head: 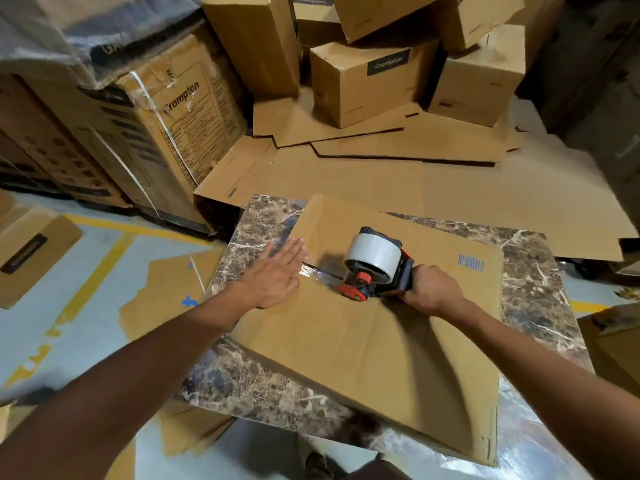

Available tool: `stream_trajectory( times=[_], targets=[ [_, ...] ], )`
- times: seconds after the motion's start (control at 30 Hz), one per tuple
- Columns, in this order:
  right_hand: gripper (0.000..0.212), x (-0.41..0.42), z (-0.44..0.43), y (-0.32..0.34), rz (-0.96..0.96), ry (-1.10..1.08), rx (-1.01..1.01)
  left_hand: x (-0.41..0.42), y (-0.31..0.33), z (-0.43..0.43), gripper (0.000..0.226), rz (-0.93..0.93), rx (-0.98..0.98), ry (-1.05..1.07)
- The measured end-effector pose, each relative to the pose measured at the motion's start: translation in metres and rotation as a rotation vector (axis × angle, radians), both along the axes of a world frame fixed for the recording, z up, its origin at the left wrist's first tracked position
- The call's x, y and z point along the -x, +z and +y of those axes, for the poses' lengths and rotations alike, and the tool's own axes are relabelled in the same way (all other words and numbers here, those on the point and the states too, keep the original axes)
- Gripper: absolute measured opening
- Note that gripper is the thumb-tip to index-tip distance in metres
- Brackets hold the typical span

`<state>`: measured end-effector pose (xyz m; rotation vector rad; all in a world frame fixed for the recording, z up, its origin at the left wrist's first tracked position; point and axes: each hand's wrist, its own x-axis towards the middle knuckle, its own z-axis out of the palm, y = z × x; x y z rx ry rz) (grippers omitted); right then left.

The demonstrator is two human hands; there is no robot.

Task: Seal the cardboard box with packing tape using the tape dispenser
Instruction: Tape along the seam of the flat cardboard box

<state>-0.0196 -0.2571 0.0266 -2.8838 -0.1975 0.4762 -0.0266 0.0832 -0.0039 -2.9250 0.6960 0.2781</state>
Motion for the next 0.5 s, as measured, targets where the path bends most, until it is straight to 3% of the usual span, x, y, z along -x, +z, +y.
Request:
stream_trajectory(
  times=[0.2, 0.5],
  targets=[
    [0.058, -0.003, 0.002, 0.003, -0.032, 0.003, 0.024, -0.003, -0.017, -0.045, 0.068, 0.053, 0.088, -0.078],
    [0.048, 0.006, -0.014, 0.008, -0.030, 0.019, 0.057, -0.001, -0.023, -0.052, 0.074, 0.049, 0.135, -0.050]
  ],
)
